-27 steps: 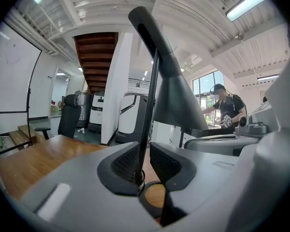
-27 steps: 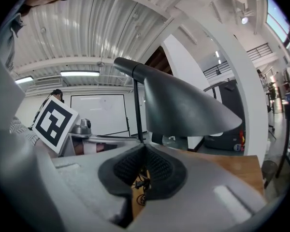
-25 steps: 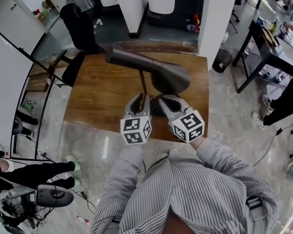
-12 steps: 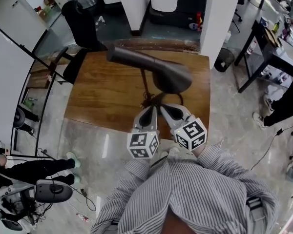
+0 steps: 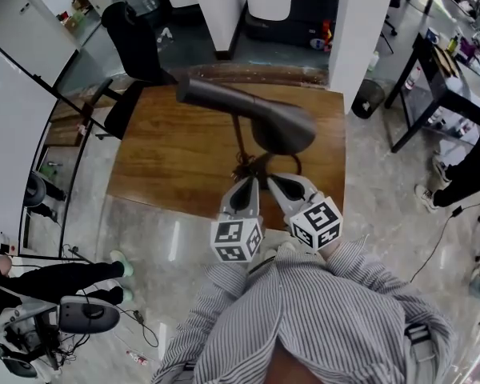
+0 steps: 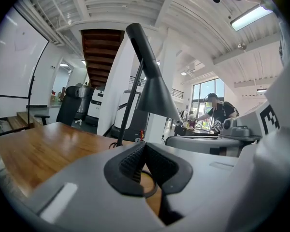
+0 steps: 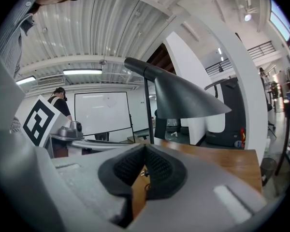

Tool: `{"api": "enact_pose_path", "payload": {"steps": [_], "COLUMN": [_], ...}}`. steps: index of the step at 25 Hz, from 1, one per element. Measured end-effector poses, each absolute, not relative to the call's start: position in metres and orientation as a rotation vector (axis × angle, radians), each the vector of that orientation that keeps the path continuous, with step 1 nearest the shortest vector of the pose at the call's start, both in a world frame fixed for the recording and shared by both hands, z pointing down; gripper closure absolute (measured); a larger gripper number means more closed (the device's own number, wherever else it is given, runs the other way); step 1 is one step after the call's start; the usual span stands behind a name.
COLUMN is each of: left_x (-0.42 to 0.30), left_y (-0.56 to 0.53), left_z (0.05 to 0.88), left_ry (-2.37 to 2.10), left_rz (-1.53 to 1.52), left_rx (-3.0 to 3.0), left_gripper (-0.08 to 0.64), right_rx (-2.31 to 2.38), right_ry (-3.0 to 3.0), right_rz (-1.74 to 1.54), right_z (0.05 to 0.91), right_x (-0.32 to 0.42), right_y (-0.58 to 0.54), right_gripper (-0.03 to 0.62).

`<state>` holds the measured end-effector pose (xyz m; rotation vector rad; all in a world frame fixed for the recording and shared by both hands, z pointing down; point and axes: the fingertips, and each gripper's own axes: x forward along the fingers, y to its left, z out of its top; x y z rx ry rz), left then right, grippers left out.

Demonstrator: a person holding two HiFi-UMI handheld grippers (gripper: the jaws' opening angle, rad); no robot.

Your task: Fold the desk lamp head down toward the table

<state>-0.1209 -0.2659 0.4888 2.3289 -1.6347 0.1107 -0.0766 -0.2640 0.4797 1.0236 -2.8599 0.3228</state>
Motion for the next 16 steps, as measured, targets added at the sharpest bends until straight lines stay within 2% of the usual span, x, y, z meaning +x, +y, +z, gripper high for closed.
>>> {"api": "enact_pose_path", "payload": {"steps": [16], "left_x": [-0.122], "left_y": [-0.257], "left_z": [0.487], "left_ry": [-1.633], "left_rz": [0.109], "left_rx": [2.311], "left_gripper": [0.555], "right_rx": [0.989], "right_ry": [-2.835], "right_rz": [0.236], "right_z": [0.477], "right_x": [-0.076], "right_y": [-0.252], "right_gripper": [0.592]}}
